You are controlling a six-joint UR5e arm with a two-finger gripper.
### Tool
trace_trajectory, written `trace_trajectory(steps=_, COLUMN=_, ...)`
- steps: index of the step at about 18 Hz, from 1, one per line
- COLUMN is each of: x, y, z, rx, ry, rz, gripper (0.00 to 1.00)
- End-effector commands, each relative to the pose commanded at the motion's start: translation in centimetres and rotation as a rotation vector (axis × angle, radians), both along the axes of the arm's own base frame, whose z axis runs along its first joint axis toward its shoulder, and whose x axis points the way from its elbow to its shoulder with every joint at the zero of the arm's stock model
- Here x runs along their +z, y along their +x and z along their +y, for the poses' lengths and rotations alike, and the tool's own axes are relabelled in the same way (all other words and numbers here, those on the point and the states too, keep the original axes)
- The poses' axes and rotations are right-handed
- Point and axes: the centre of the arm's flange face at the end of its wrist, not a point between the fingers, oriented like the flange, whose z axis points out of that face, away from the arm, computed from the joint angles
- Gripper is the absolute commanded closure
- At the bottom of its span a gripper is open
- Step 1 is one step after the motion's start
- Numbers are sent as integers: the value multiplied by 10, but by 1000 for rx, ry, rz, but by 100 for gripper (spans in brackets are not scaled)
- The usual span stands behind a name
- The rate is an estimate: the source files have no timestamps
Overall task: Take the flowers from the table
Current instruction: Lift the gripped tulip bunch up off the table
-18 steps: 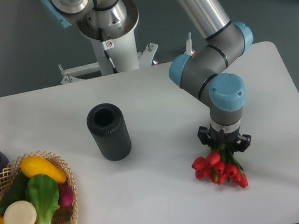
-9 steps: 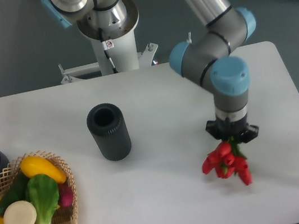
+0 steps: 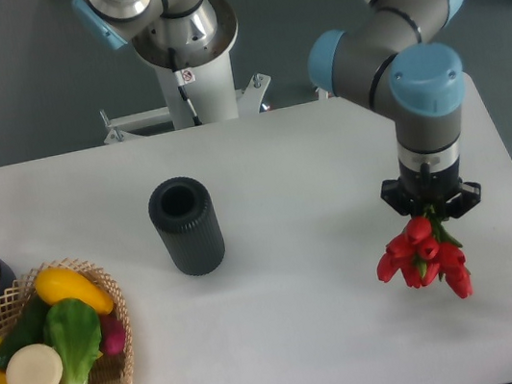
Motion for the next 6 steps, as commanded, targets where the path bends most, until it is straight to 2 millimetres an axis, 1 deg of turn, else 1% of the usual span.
trace_trajectory(steps=2, x=15, y=-2, z=0, rx=0, ry=-7, rz=-14, gripper=100)
trace_trajectory(steps=4, x=25, y=-3, z=2, rx=-3, ry=-5, rz=-12, gripper=100)
trace_trajectory(steps=5, x=35, y=-3, z=2, rx=-2, ry=3, rz=3, gripper=100)
trace_trajectory(steps=6, x=35, y=-2, z=2, rx=-5, ry=1, rz=1, gripper=100)
